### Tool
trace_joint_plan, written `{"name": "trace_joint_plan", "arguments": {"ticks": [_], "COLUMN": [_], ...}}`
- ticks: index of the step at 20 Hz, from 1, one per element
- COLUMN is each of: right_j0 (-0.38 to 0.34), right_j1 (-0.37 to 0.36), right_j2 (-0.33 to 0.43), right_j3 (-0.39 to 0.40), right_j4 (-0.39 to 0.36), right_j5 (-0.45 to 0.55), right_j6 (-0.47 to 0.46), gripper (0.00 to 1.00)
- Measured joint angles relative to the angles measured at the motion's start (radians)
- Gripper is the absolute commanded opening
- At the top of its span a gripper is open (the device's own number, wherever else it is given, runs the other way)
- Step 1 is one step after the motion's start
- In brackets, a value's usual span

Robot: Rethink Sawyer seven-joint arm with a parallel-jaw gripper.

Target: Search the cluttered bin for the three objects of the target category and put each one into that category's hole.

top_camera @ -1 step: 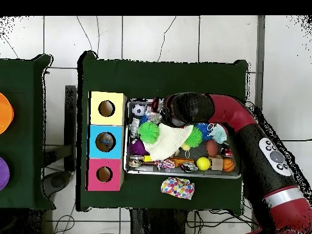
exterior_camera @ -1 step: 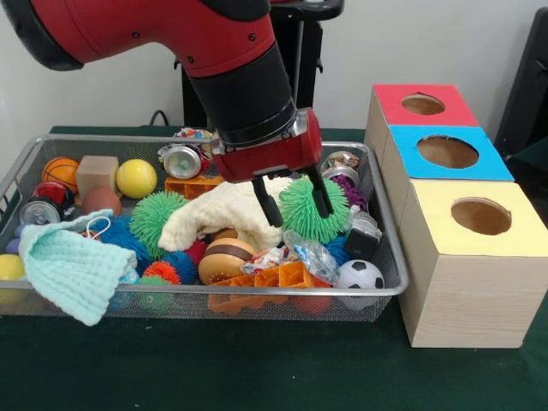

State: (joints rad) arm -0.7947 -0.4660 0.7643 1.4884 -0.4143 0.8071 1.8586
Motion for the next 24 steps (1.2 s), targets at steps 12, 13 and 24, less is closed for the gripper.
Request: {"name": "trace_joint_plan", "arguments": {"ticks": [12,13,24], "right_j0": [-0.002,-0.002,-0.002], "right_j1": [0.01,0.011,0.084], "right_j2": [0.0,0.0,0.0], "right_j3": [-0.043,-0.043,-0.059], "right_j4": [-0.004,-0.005,-0.018], "right_j5": [0.0,0.0,0.0], "right_j6": [0.0,0.0,0.0], "gripper": [1.0,1.0,1.0]}}
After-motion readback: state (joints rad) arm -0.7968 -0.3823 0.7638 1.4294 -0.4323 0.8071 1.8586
